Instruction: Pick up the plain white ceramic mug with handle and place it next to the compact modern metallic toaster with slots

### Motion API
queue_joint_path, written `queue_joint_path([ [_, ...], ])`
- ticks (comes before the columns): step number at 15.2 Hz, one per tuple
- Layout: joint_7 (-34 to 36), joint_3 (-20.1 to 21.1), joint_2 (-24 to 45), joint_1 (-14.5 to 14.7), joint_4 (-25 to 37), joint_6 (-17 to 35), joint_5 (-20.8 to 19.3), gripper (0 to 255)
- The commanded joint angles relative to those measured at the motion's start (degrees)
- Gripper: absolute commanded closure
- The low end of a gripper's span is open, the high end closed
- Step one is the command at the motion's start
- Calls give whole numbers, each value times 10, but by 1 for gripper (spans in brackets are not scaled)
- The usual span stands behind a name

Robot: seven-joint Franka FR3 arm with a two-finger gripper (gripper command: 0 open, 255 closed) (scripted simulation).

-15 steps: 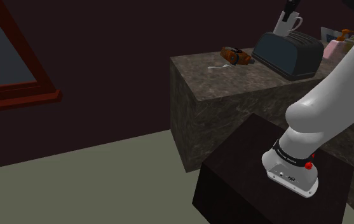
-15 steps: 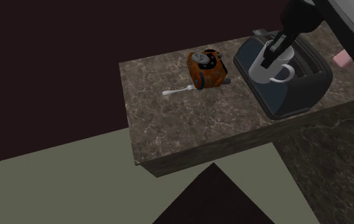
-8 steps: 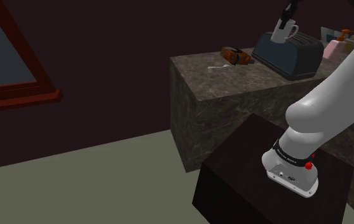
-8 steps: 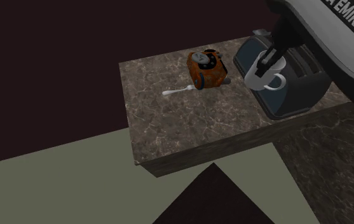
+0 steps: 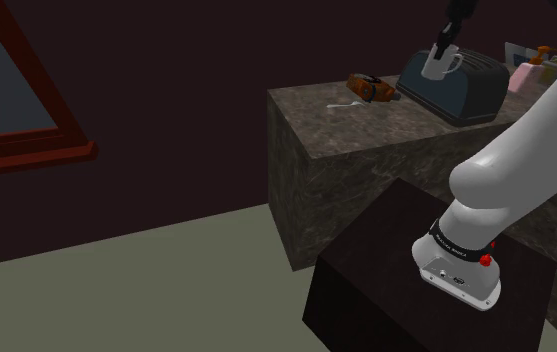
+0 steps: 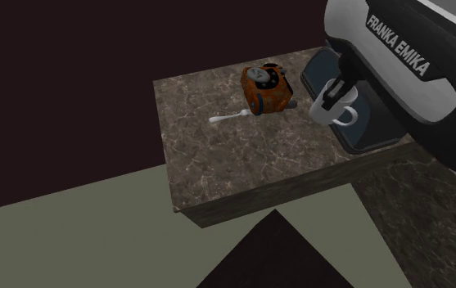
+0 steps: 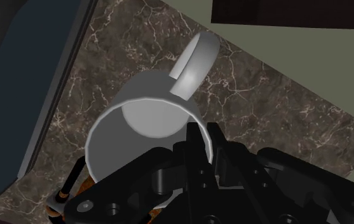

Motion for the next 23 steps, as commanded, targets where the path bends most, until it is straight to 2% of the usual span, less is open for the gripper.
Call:
queue_joint_path([
  [1, 1, 1, -2, 0, -18, 16, -1, 255],
  [23, -10, -4, 26, -2, -158, 183, 11, 255],
])
